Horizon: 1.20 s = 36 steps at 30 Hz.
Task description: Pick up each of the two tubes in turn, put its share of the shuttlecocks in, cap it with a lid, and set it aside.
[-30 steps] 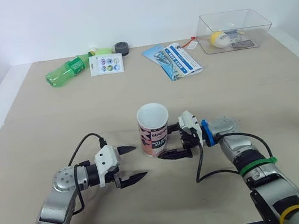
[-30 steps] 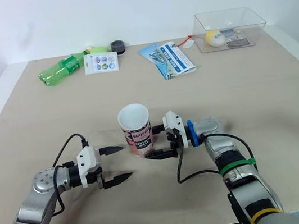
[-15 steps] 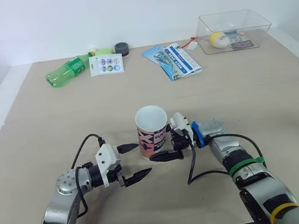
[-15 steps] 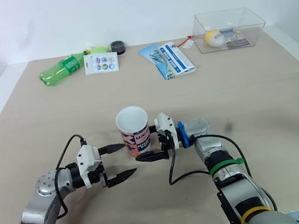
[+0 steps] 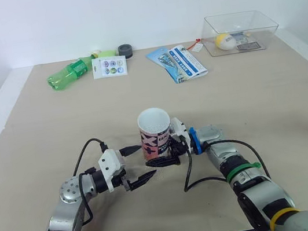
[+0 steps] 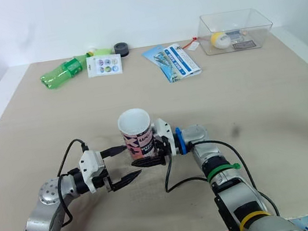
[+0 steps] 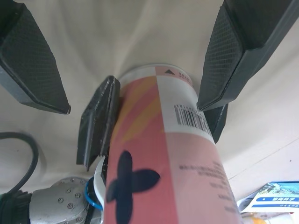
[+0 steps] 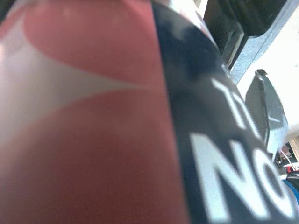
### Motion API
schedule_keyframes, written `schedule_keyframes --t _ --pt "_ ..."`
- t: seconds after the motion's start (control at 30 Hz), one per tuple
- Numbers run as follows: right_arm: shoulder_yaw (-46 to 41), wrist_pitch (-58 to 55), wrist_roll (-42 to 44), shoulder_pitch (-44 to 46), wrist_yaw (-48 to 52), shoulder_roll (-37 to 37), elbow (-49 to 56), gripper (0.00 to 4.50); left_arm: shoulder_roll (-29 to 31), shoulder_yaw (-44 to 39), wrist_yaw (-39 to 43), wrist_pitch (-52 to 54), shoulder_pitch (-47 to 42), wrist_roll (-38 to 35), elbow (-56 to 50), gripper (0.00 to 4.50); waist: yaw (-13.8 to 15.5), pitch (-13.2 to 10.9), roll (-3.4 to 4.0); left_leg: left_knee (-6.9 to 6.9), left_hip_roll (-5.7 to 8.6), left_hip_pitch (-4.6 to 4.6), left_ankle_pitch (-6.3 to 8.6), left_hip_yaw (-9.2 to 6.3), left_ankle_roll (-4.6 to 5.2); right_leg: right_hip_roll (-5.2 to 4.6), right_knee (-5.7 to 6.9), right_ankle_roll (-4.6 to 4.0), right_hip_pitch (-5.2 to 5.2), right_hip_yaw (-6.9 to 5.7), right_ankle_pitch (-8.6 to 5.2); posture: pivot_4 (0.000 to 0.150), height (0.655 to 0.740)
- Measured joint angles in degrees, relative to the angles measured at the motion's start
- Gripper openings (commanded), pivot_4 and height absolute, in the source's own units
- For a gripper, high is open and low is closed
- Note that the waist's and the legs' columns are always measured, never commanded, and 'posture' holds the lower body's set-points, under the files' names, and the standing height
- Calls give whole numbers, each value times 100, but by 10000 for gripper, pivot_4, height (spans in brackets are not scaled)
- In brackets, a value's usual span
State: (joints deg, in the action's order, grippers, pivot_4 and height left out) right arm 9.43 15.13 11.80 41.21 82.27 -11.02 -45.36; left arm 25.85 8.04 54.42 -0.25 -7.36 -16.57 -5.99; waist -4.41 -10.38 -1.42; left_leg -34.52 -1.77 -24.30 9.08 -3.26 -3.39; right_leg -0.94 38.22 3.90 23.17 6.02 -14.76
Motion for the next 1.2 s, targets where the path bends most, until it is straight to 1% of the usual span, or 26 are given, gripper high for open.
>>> schedule_keyframes --t 0.03,0.37,0.53,0.57,0.63,0.67,0.7,0.73,0.8,0.83,0.87,0.9,1.0,1.1,1.2 --pt "0 26 -16 0 -5 -4 0 34056 8 -1 -7 -17 -1 16 28 45000 0 0 0 0 0 0 0 0 0 0 0 0 -1 0 0 1500 7400" --pt "0 37 -22 -5 -22 -69 32 34056 70 -119 1 -218 -14 24 107 45000 5 0 0 -1 1 0 -2 0 0 -1 0 1 -3 0 3 1500 7400" --pt "-188 -268 130 -288 -355 -277 682 34056 -19 -20 18 -256 -95 35 122 45000 11 0 0 -1 1 -1 -2 -1 0 -1 -1 4 -3 1 3 1500 7400" --pt "-539 -590 367 -564 -781 -394 1270 34056 -57 71 62 -256 -125 30 116 45000 33 0 0 -1 4 -5 -2 -4 0 -4 0 2 -3 1 3 1500 7400" --pt "-757 -750 475 -681 -1057 -505 1533 34056 -58 94 92 -252 -145 28 115 45000 33 0 0 -1 6 -6 -2 -1 0 -6 -2 3 -3 3 3 1500 7400" --pt "-1053 -915 595 -865 -1454 -610 1896 34056 -59 109 123 -243 -174 14 111 45000 41 0 0 -1 8 -6 -2 -2 0 -7 -1 5 -3 2 2 1500 7400" --pt "-1344 -1030 658 -1032 -1886 -691 2173 34056 -59 124 165 -220 -211 -4 112 45000 49 0 0 -2 8 -6 -2 -2 0 -8 -2 6 -3 2 1 1500 7400" --pt "-1821 -1148 708 -1285 -2594 -789 2488 34056 -63 153 254 -188 -275 -41 110 45000 92 1 0 -2 10 -8 -2 -3 -1 -9 -2 8 -3 1 0 1500 7400" --pt "-2614 -1301 693 -1647 -3752 -1058 2720 34056 -69 249 390 -125 -373 -103 113 45000 141 1 0 -2 14 -7 -2 2 0 -12 -4 11 -2 4 -2 1500 7400" --pt "-2752 -1316 686 -1712 -3945 -1097 2728 34056 -74 268 419 -106 -388 -117 113 45000 152 1 -1 -2 14 -7 -2 2 0 -12 -4 12 -3 4 -3 1500 7400" --pt "-3128 -1330 593 -1911 -4547 -1204 2745 34056 -84 351 514 -69 -441 -137 130 45000 150 2 1 -1 12 -3 -2 10 0 -10 -4 11 0 13 -2 1500 7400" --pt "-3311 -1333 511 -2070 -4983 -1257 2743 34056 -130 418 585 -50 -537 -139 135 45000 148 2 2 0 11 -2 -2 9 0 -8 -3 10 -1 13 -1 1500 7400" --pt "-3779 -1342 421 -2331 -5897 -1339 2644 34056 -239 558 726 -39 -787 -142 218 45000 141 7 12 -1 12 -1 -6 12 6 -8 -3 14 0 19 3 1500 7400" --pt "-4064 -1336 355 -2447 -6390 -1535 2450 34056 -244 566 804 -49 -935 -139 337 45000 115 8 14 -1 13 3 -10 21 13 -7 -4 19 -2 30 9 1500 7400" --pt "-4193 -1341 351 -2477 -6777 -1561 2141 34056 -265 576 903 -56 -1046 -136 487 45000 87 8 14 -1 13 4 -18 23 26 -7 -4 19 -2 32 19 1500 7400"
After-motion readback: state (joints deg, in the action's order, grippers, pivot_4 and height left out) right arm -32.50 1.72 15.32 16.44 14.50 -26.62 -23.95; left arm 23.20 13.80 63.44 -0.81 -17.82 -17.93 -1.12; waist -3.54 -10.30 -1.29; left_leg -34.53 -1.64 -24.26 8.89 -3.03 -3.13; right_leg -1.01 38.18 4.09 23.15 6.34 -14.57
